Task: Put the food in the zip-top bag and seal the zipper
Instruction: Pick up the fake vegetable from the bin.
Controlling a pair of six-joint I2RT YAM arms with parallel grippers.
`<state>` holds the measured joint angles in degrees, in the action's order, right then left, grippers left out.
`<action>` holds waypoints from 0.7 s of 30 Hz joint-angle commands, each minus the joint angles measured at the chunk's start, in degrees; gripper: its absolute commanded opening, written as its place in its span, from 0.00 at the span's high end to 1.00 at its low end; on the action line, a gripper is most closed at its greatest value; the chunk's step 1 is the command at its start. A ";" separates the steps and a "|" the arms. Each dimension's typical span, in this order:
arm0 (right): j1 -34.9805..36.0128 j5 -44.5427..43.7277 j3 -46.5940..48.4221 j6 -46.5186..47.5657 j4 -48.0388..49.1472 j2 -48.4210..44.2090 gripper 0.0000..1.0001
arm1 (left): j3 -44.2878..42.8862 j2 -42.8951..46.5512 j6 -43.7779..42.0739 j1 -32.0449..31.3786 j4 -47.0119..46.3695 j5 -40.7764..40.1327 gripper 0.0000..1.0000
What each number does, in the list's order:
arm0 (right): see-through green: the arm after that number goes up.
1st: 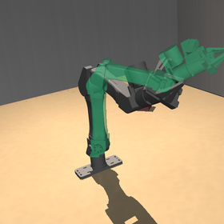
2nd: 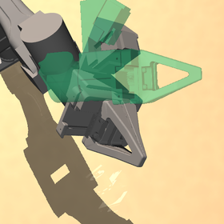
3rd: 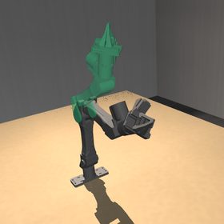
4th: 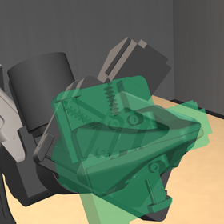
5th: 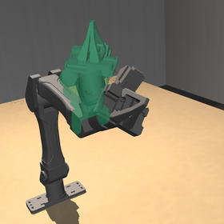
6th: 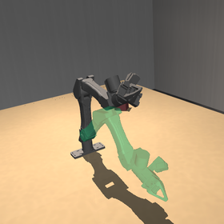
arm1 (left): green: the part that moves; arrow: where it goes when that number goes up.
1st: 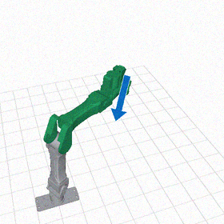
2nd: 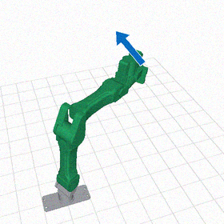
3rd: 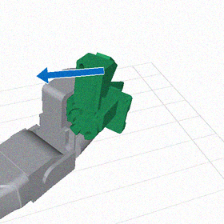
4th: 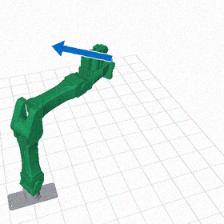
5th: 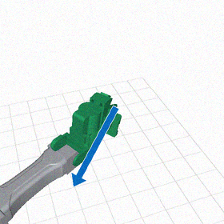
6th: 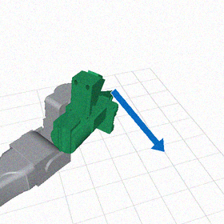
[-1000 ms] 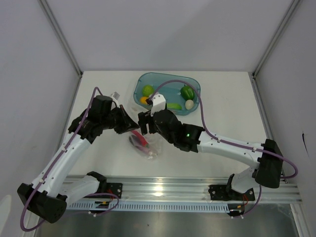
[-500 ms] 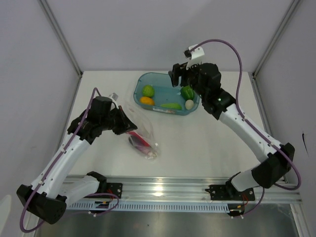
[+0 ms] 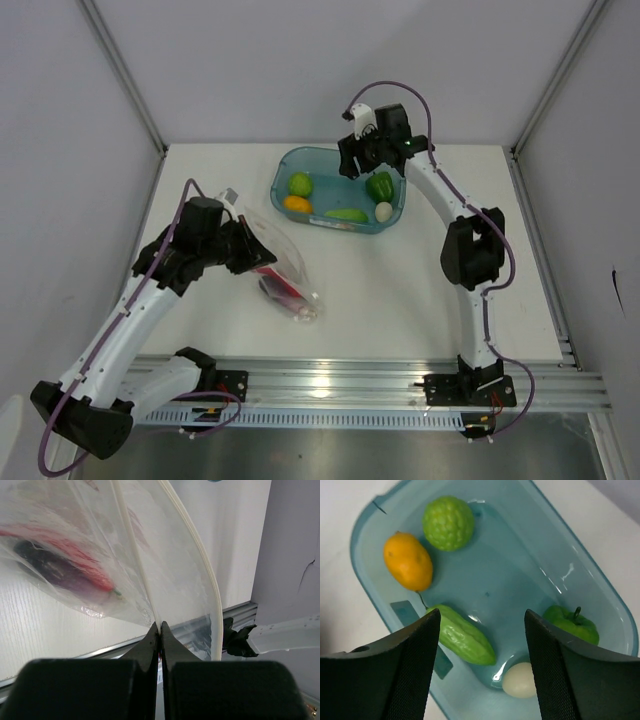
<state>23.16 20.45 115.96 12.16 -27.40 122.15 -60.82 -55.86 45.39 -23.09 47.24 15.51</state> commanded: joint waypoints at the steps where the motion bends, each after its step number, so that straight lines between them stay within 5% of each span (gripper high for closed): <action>1: -0.92 5.92 11.80 6.72 -14.50 5.63 0.30 | 0.43 0.31 -1.79 -0.11 -1.80 1.28 1.00; 8: -0.83 9.61 11.05 9.81 -21.20 10.13 0.31 | 0.79 -0.66 -2.58 -0.11 -2.77 2.25 1.00; 21: 1.80 3.82 9.46 13.50 -24.90 16.01 0.31 | 0.61 -0.92 -3.11 -0.11 -2.33 1.63 0.99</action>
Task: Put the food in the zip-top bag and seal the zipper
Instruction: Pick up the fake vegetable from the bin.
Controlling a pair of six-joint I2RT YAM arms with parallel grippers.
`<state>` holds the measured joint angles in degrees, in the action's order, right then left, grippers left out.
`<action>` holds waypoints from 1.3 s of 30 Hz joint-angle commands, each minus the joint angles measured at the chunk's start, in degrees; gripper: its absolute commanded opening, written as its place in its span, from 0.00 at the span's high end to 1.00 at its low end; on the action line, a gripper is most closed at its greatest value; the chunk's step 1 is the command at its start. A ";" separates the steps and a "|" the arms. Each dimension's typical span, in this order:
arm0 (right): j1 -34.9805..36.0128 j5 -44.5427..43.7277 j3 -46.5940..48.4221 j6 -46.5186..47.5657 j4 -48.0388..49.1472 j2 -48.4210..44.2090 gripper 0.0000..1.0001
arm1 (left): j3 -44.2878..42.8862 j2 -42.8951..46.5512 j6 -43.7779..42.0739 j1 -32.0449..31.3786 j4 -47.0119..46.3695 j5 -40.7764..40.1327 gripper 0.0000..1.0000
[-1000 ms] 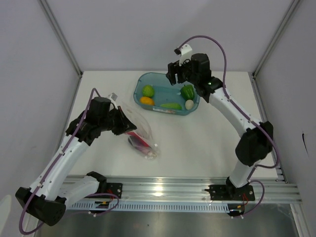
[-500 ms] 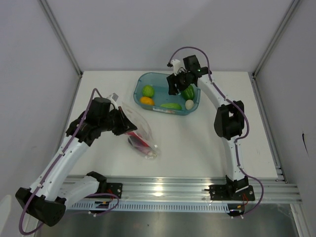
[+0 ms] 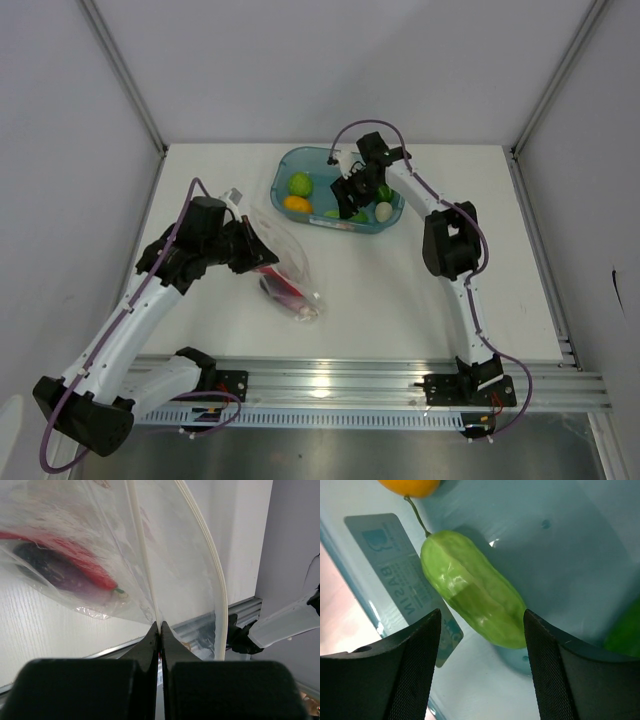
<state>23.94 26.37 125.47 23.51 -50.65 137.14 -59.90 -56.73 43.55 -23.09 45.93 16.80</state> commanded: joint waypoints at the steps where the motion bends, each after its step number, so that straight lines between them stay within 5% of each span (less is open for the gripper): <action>1: 0.93 -2.55 -0.05 2.33 -2.08 1.28 0.31 | -0.39 -0.05 -1.27 -0.11 -1.02 0.52 0.99; 10: 1.46 -7.46 -3.48 2.16 0.99 2.43 0.30 | -1.71 -0.66 -1.45 -0.20 -0.41 -0.01 1.00; 15: 1.46 -9.23 -5.76 1.81 4.50 1.46 0.39 | -1.80 -1.01 -1.36 -0.11 -0.41 0.16 0.99; 18: 1.37 -8.71 -6.55 1.63 7.14 -0.03 0.63 | -1.53 -1.19 -1.27 -0.20 -0.32 0.43 0.99; 19: 1.28 -8.79 -6.47 1.37 7.50 -0.21 0.84 | -1.45 -1.19 -1.27 -0.11 -0.40 0.43 0.99; 25: 1.37 -7.56 -6.38 0.58 9.78 -3.36 1.00 | -1.54 -0.93 -1.19 -0.20 0.03 0.16 0.99; 39: 2.07 -11.16 -17.00 -9.70 13.47 -25.31 1.00 | -1.18 -1.10 0.48 -0.11 1.09 -2.65 0.99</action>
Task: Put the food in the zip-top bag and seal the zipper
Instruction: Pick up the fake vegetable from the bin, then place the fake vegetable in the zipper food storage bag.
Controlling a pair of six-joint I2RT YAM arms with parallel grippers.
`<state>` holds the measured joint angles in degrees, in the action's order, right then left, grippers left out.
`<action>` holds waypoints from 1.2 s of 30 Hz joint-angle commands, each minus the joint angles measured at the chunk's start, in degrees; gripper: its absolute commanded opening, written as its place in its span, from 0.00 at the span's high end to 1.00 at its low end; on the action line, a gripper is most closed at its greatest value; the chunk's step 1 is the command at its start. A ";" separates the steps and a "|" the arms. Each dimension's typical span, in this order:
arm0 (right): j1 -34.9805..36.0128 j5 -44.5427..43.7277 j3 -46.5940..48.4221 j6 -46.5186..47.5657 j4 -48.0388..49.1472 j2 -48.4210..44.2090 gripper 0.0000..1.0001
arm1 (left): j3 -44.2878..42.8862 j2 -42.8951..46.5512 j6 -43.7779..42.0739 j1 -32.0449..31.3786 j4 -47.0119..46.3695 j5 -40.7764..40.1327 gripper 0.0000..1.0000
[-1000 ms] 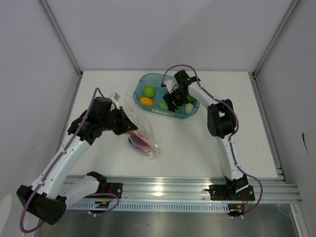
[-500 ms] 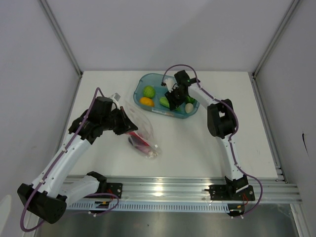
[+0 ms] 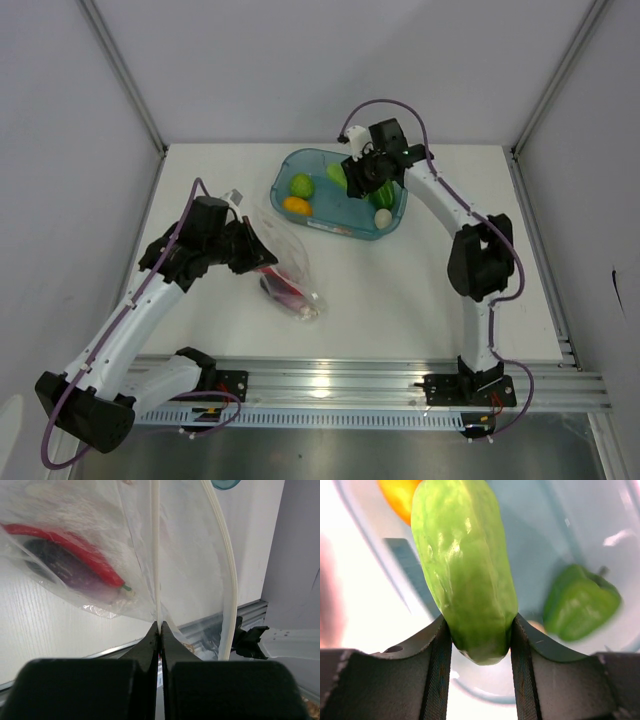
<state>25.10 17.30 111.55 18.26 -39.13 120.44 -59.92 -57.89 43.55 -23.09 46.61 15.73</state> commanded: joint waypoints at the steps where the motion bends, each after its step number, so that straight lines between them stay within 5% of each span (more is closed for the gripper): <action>1: 1.43 -3.57 -6.22 -7.25 2.65 -10.65 1.00 | -1.69 -0.12 0.48 -0.11 0.76 -1.49 0.99; 10: 16.11 -16.50 -15.21 -26.85 3.10 -30.60 1.00 | -2.57 -0.47 1.62 -0.11 -0.91 -0.87 0.99; 17: 23.06 -10.36 -21.19 -45.03 10.73 -39.66 1.00 | -2.83 -0.65 2.06 -0.11 -1.61 -0.79 0.99; 26: 32.19 -12.64 -26.21 -51.75 18.48 -36.87 1.00 | -2.74 -0.47 3.21 -0.11 -3.02 0.71 0.99; 36: 34.05 -17.12 -26.47 -50.61 16.72 -31.42 1.00 | -2.40 0.50 3.03 -0.11 -2.58 0.80 0.99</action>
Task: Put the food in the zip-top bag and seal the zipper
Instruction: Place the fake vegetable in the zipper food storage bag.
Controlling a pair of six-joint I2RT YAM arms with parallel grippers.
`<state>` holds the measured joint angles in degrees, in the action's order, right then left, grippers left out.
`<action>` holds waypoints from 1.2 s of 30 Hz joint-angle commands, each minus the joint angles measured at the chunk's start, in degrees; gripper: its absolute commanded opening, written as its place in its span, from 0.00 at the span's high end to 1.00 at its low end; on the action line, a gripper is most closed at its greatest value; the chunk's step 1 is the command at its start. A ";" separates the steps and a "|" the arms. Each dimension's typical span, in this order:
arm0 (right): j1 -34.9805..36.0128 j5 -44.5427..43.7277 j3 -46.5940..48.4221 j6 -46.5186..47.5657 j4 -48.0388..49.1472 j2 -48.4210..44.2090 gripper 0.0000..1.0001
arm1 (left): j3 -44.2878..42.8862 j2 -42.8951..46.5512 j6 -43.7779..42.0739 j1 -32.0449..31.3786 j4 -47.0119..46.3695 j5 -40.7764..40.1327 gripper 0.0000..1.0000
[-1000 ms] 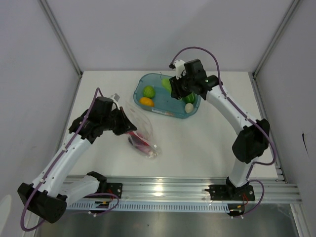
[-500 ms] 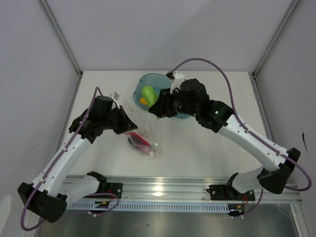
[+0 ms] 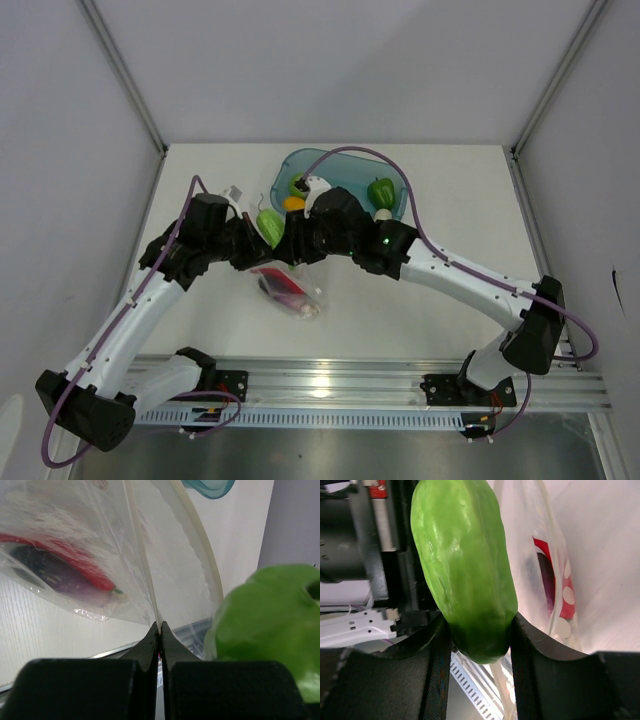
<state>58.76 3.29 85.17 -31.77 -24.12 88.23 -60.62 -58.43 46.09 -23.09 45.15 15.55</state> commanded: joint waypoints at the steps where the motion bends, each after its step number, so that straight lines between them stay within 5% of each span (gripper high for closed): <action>1: 0.48 -3.29 -0.26 -0.57 1.10 0.98 1.00 | -1.69 1.13 0.50 -0.11 -1.11 1.06 0.99; 15: 4.16 -16.46 -0.70 4.96 -8.21 4.67 0.86 | -0.99 1.66 0.15 -0.20 -1.02 0.97 0.99; 20: 4.52 -19.37 0.00 7.33 -10.07 4.50 0.49 | -1.17 2.01 -0.12 -0.11 -0.32 0.62 0.99; 25: 4.43 -19.55 1.76 9.44 -10.34 3.36 0.28 | -2.13 2.27 -0.29 -0.11 0.29 0.53 1.00; 26: 4.43 -19.38 1.93 9.88 -10.16 3.10 0.17 | -2.05 2.36 -0.29 -0.11 0.29 0.53 1.00; 36: 2.94 -19.64 4.65 11.90 -9.54 -1.65 0.16 | -1.61 1.66 -0.47 -0.20 -0.23 0.88 0.99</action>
<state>62.63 -14.61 85.76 -21.37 -34.35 91.37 -60.62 -57.30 46.04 -23.09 45.65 15.68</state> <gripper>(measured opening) 0.849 0.005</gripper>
